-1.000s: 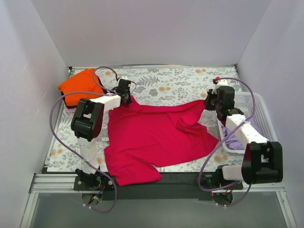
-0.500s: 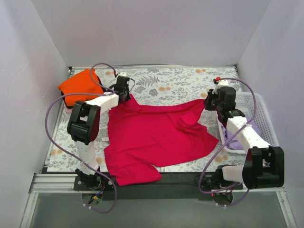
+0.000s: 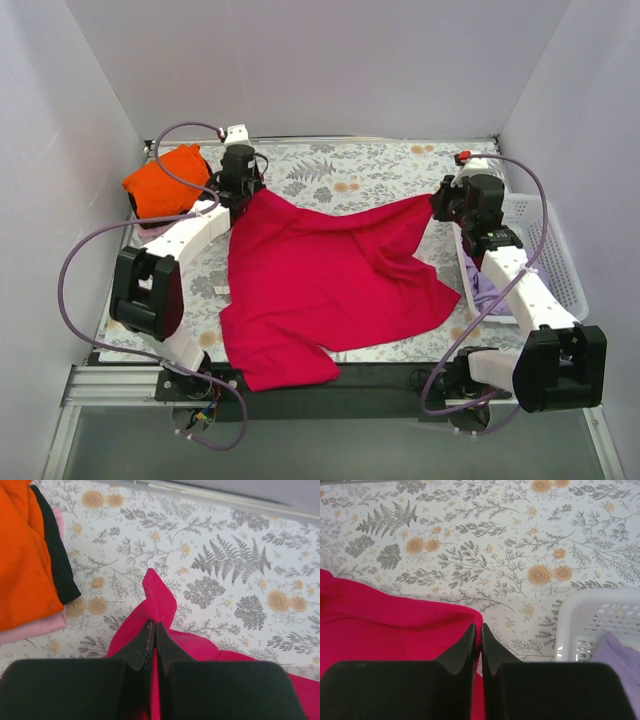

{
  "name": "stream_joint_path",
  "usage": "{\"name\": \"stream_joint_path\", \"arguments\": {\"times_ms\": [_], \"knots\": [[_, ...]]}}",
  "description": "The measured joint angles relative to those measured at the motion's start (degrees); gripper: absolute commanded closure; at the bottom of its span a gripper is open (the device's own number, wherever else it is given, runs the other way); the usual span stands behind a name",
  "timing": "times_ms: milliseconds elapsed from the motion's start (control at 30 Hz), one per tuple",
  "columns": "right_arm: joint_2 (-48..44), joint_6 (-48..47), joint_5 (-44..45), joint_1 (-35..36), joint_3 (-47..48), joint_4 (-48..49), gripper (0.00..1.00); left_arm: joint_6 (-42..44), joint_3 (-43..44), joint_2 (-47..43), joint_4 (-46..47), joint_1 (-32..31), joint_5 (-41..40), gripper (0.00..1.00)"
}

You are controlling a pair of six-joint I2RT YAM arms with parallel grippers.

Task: Fold and stack the t-shirts
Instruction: Flatten the tshirt out

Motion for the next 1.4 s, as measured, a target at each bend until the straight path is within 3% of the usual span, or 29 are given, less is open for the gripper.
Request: {"name": "stream_joint_path", "arguments": {"times_ms": [333, 600, 1067, 1400], "knots": [[-3.61, -1.09, -0.59, 0.48, 8.70, -2.64, 0.99, 0.72, -1.46, -11.21, 0.98, 0.00, 0.22, 1.00], [-12.37, -2.10, -2.23, 0.52, 15.50, -5.53, 0.99, 0.66, -1.20, -25.49, 0.81, 0.00, 1.88, 1.00], [-27.23, -2.67, -10.14, 0.55, 29.31, -14.56, 0.99, -3.89, 8.96, -41.68, -5.18, 0.00, 13.25, 1.00], [-29.22, -2.45, -15.54, 0.55, 42.21, -18.93, 0.99, -6.27, 20.94, -45.51, -10.64, 0.00, 21.20, 1.00]]}}
